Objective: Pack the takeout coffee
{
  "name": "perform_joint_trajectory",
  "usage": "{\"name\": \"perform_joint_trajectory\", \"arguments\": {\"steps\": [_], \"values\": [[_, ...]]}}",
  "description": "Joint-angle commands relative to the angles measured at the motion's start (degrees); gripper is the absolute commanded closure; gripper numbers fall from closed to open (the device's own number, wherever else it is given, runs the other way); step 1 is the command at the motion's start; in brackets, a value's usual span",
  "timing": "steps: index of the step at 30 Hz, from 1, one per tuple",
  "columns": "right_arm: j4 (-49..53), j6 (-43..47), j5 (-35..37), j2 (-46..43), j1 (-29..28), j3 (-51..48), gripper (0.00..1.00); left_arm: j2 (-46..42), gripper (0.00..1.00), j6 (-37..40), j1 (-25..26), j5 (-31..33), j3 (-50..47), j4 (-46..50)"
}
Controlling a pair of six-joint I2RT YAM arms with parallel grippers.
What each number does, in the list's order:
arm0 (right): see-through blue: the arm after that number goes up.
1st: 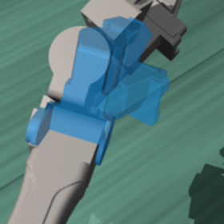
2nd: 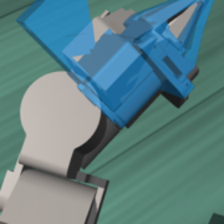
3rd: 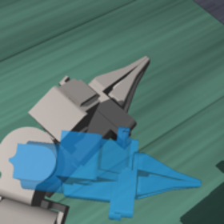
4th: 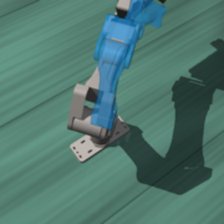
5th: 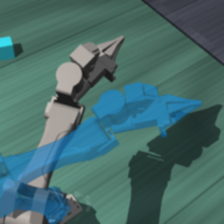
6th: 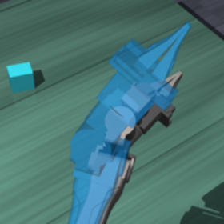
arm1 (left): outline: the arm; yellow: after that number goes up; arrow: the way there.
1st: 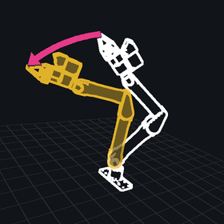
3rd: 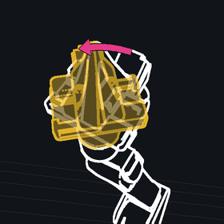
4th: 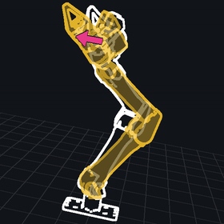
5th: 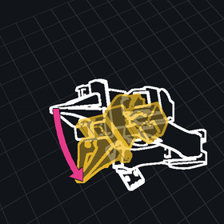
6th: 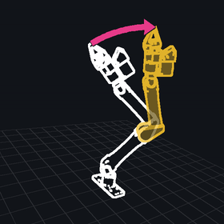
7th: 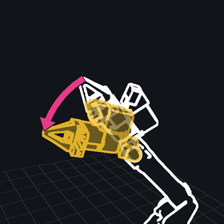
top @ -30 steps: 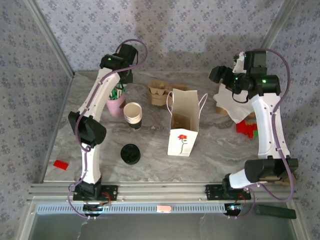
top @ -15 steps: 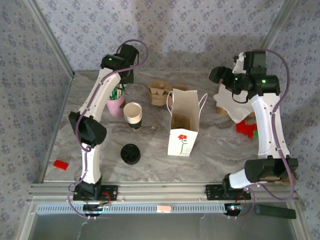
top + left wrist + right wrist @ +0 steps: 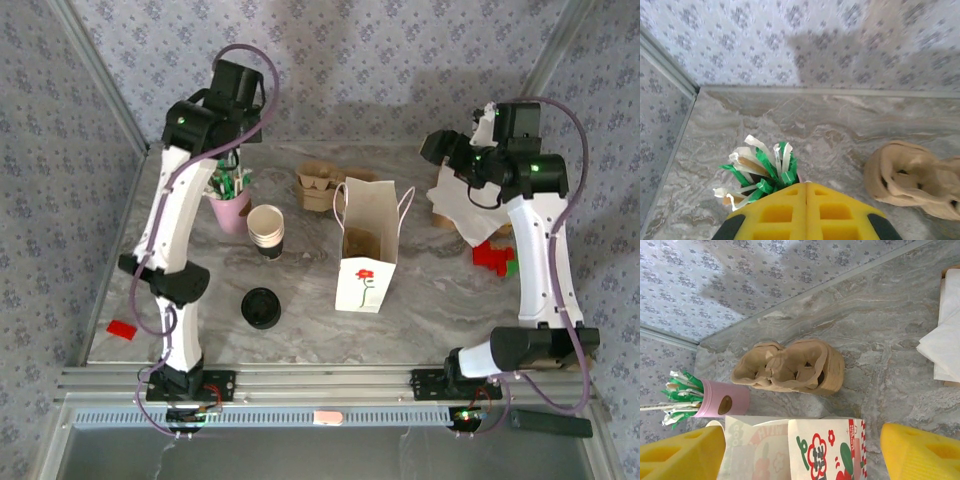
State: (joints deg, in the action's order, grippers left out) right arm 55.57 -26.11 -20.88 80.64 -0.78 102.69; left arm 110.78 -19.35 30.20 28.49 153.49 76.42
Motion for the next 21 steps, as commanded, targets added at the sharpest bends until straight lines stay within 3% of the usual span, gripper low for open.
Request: {"name": "perform_joint_trajectory", "arguments": {"steps": [1,5,14,21], "values": [[1.8,-1.3,-1.5,-1.7,0.3,1.9,0.17,-8.8,1.00,2.8,3.6,0.9,-2.2,-5.9],[1.0,-2.4,-2.2,-2.9,0.2,-0.3,0.17,-16.7,1.00,6.3,7.5,-5.1,-9.0,-17.7],[-1.5,-4.0,-2.3,-5.8,0.2,-8.4,0.17,-18.3,1.00,8.3,12.6,-17.5,-5.1,-25.9],[-1.0,-3.4,-1.8,-6.8,0.9,-9.3,0.16,-18.0,1.00,7.1,18.2,-19.0,-3.6,-29.8]]}}
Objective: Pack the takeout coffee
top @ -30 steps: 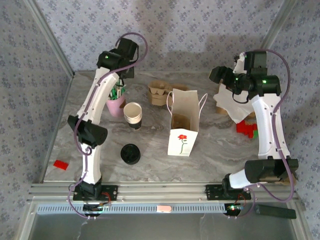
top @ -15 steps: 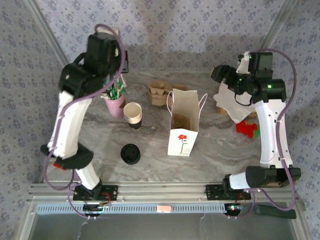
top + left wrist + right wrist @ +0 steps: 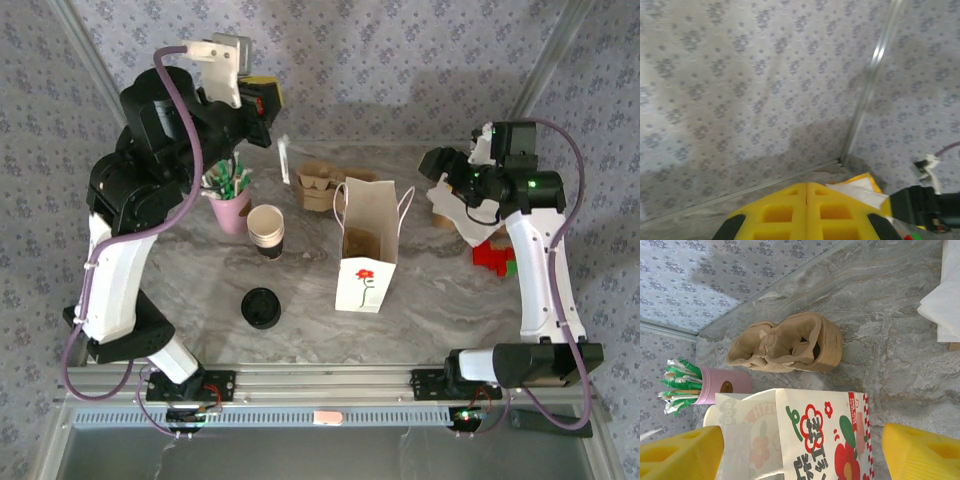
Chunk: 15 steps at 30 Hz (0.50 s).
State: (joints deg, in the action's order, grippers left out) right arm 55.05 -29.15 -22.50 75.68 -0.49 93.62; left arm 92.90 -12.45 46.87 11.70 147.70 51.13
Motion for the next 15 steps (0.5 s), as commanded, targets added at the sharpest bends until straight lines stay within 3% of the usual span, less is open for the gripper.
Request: {"name": "perform_joint_trajectory", "arguments": {"steps": [1,6,8,10,11,15], "values": [[-0.5,-0.3,-0.1,-2.0,0.7,-0.2,0.16,0.0,1.00,0.2,2.2,-2.2,2.4,-4.7],[-1.0,-0.5,0.1,-2.8,1.5,-0.9,0.15,0.6,1.00,-0.1,4.9,-1.5,2.5,-5.7],[-1.2,-0.6,-0.2,-3.2,1.9,-1.3,0.15,1.0,1.00,-0.2,5.7,1.5,2.5,-4.1],[-0.9,0.0,0.0,-3.6,2.0,-1.3,0.15,1.0,1.00,-2.4,6.1,8.6,2.5,0.0],[-0.6,0.7,0.2,-3.9,2.0,-1.0,0.15,1.0,0.89,-4.7,6.1,13.6,2.5,3.7],[1.6,3.9,1.7,-5.4,2.0,0.5,0.15,-1.4,0.75,-12.7,6.1,27.4,-2.3,18.5]]}}
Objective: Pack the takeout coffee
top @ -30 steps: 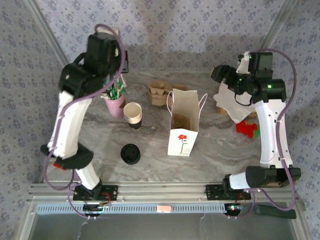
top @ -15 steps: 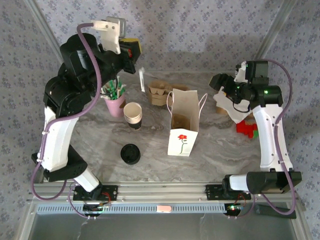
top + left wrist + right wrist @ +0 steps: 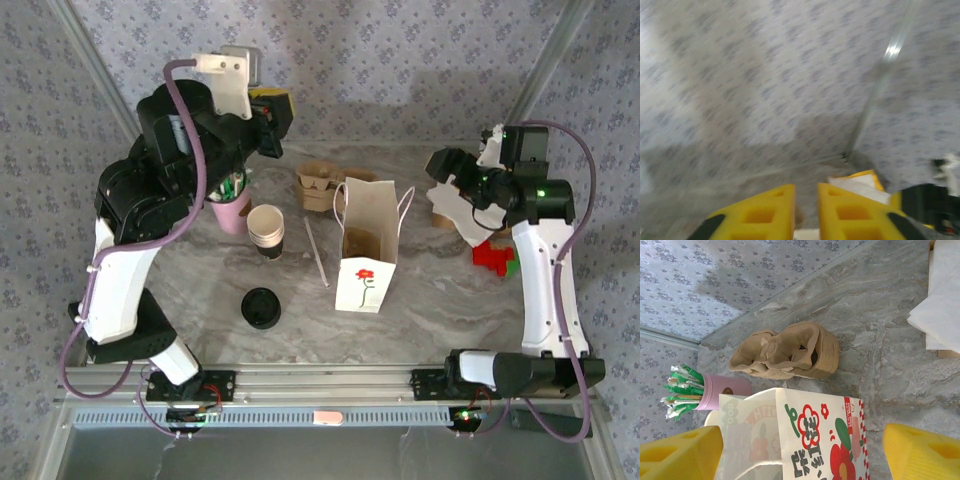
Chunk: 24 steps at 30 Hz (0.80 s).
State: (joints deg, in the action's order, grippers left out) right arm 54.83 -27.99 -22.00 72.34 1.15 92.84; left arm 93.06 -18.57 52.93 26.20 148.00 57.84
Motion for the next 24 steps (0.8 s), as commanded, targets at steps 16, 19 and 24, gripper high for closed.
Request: {"name": "perform_joint_trajectory", "arguments": {"steps": [16,19,24], "values": [[7.3,12.3,15.8,-5.5,-19.2,13.4,0.24,-13.3,0.64,-18.9,-23.2,-7.1,-35.8,12.1],[9.7,14.5,25.8,-3.4,-33.9,18.7,0.27,-19.1,0.57,-21.3,-25.6,-3.5,-44.3,8.4],[15.5,15.0,41.1,7.8,-58.0,27.0,0.30,-30.2,0.45,-23.1,-26.7,8.5,-54.2,4.5]]}}
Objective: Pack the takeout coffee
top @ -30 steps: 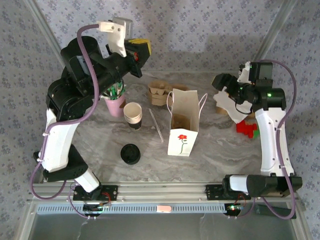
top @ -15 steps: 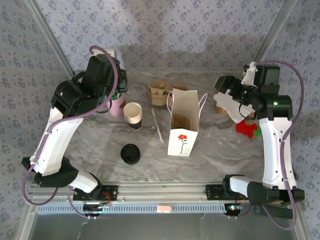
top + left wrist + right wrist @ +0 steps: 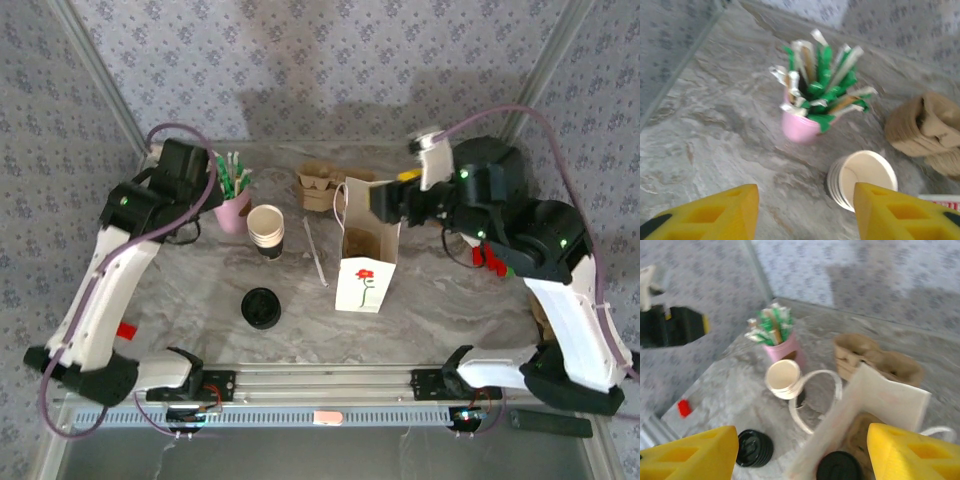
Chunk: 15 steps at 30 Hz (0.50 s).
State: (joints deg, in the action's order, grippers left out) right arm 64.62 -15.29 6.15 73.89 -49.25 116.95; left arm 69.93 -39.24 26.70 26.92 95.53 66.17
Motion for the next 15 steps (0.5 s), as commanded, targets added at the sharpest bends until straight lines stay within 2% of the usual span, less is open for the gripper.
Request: {"name": "perform_joint_trajectory", "arguments": {"steps": [1,4,8,11,15], "values": [[7.8,1.7,15.5,10.2,-11.1,5.4,0.30,-9.5,0.43,-2.6,-0.5,10.0,-3.4,-4.4],[14.0,-2.3,17.2,20.8,-17.2,12.1,0.31,-15.5,0.41,-2.7,-0.7,15.3,-7.1,-4.9],[19.7,-7.9,13.2,31.8,-21.3,14.8,0.32,-20.5,0.40,-1.7,-0.8,18.0,-9.9,-4.6],[21.3,-14.1,9.8,37.2,-22.0,13.0,0.33,-22.2,0.39,-0.8,-0.8,17.9,-11.0,-4.1],[19.4,-17.1,8.1,40.2,-21.3,7.3,0.35,-23.3,0.38,0.4,-0.8,17.0,-12.4,-4.6]]}}
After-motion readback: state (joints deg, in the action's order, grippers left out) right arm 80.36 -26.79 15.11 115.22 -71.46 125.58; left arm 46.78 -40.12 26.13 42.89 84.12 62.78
